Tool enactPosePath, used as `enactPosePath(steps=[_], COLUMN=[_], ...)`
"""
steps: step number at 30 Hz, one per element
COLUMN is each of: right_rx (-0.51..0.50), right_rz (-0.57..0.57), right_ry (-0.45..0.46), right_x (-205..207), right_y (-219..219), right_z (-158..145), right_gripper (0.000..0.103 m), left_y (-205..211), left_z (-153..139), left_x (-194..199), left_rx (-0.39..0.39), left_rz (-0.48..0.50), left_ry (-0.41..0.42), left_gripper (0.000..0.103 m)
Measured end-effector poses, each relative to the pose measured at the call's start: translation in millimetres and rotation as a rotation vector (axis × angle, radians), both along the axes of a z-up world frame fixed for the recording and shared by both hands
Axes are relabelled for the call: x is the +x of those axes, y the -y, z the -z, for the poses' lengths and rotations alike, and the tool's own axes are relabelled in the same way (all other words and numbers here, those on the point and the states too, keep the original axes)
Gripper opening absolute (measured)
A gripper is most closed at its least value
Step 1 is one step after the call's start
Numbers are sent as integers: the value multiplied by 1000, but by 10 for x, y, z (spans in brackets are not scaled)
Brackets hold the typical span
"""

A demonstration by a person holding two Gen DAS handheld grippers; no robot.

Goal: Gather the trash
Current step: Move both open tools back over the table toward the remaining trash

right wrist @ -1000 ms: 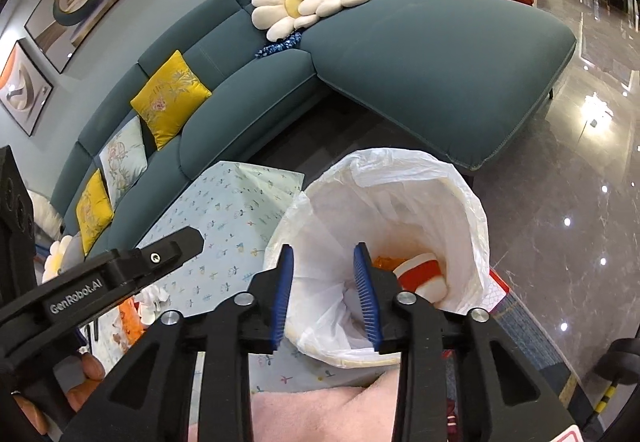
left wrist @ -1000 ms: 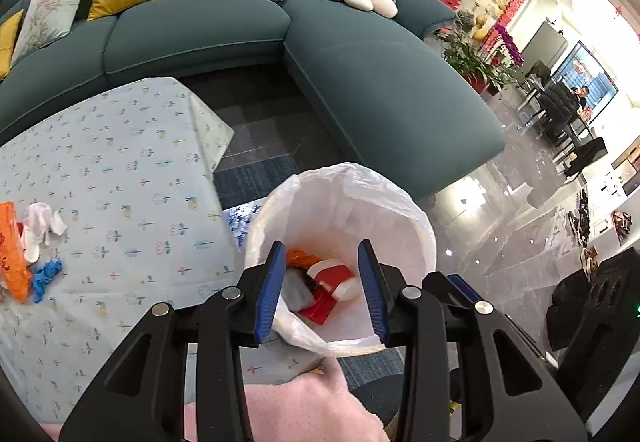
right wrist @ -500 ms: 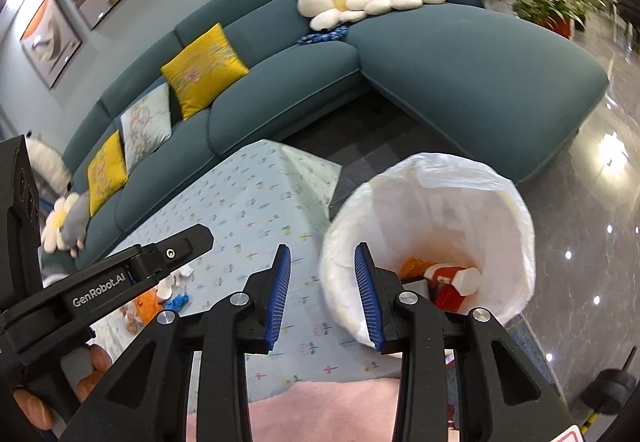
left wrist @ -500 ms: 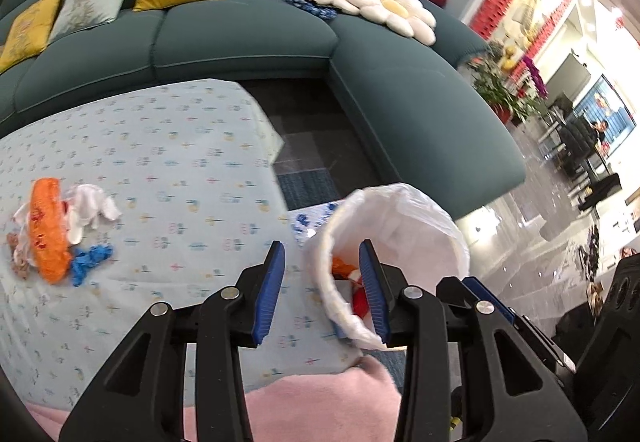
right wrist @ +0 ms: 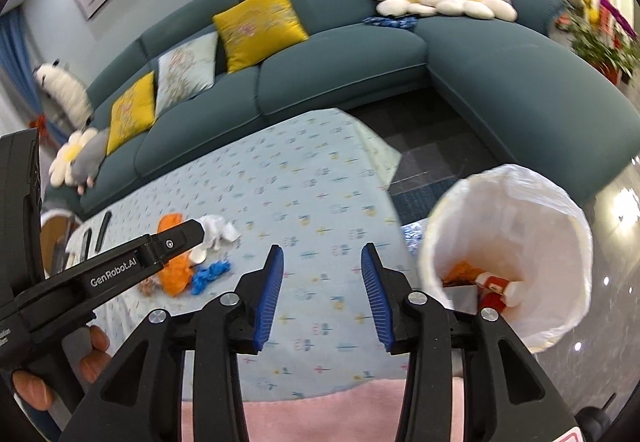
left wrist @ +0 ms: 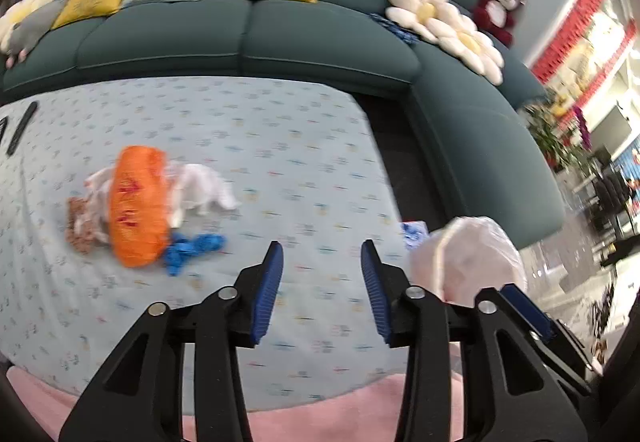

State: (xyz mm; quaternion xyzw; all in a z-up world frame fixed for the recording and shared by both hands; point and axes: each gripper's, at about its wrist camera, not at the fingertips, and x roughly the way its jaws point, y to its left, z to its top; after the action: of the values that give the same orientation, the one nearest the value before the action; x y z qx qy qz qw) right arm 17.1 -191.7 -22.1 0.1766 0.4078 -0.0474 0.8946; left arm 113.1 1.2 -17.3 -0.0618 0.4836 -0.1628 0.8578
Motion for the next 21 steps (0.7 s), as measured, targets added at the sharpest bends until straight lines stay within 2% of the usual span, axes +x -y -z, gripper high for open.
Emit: enactPosePath(steps=[6, 8, 12, 16, 19, 21], right_rx=[-31, -34, -43, -56, -35, -20], right_rz=[-101, -137, -199, -250, -270, -276], right_ry=[-34, -49, -78, -113, -148, -169], right_x=[248, 337, 479, 639, 776, 857], right_y=[-548, -751, -1102, -1405, -1575, -1669], right_z=[64, 118, 235, 387, 525, 627], right_gripper=[47, 48, 48, 48, 48, 48], left_y=[-596, -815, -1273, -1604, -1840, -1942], left_z=[126, 187, 332, 474, 626, 717], left_x=[122, 164, 245, 306, 370, 413], left_rx=[63, 83, 117, 161, 201, 201], left_rz=[-95, -131, -205, -239, -253, -256], left_ry=[2, -4, -26, -39, -54, -70], left_gripper=[48, 54, 55, 63, 64, 64])
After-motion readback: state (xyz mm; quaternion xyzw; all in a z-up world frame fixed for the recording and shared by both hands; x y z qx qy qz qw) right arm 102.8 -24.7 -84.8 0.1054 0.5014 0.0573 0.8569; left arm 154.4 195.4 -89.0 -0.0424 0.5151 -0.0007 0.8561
